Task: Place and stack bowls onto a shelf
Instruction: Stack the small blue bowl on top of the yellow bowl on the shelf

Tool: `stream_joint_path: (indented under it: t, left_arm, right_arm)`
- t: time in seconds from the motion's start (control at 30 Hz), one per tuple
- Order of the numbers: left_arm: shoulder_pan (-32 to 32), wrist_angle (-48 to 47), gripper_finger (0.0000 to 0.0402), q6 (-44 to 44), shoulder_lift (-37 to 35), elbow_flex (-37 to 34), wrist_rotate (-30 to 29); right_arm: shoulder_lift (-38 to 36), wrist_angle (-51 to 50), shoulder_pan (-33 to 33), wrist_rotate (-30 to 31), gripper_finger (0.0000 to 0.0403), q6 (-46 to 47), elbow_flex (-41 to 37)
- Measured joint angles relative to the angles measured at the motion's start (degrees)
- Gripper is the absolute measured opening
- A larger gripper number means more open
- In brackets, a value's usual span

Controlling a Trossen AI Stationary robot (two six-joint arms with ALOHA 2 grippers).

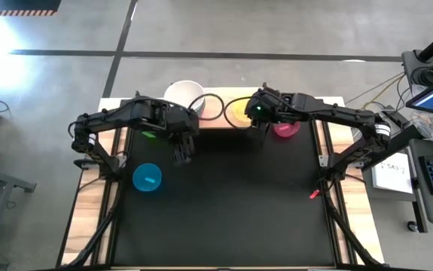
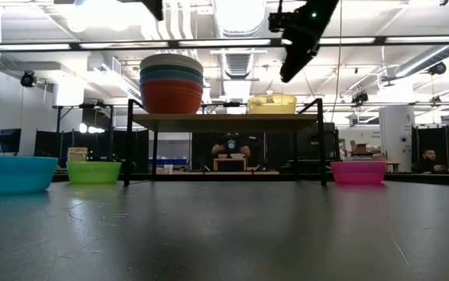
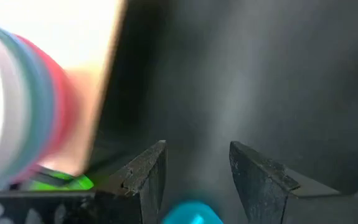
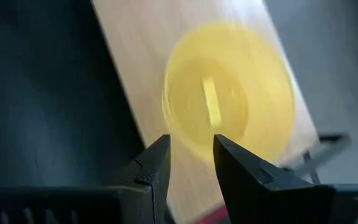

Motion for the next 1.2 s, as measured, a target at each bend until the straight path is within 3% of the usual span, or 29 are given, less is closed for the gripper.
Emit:
stream_joint_path:
  t: [0.4, 0.6, 0.9, 1.2]
  left_arm:
    - [-7.59, -0.09, 0.0158, -10.35, -5.99, -23.42, 4.57]
    - [-11.59, 2.83, 0.0158, -23.94, -12.79, -37.08, 5.48]
    - [-15.93, 18.91, 0.0158, -44.77, -20.89, -57.68, 5.7]
    - [-16.74, 33.88, 0.0158, -48.05, -20.57, -70.92, 14.04]
  right_arm:
    - [-3.5, -8.07, 0.75, -0.03, 0.0109, 4.19, 0.16]
    - [-6.21, -9.0, 1.72, -0.05, 0.0109, 8.91, 0.11]
    - [-7.66, -11.94, 5.07, -0.04, 0.0109, 15.05, 0.08]
    - [-7.72, -14.94, 9.62, -0.07, 0.0109, 19.44, -0.14]
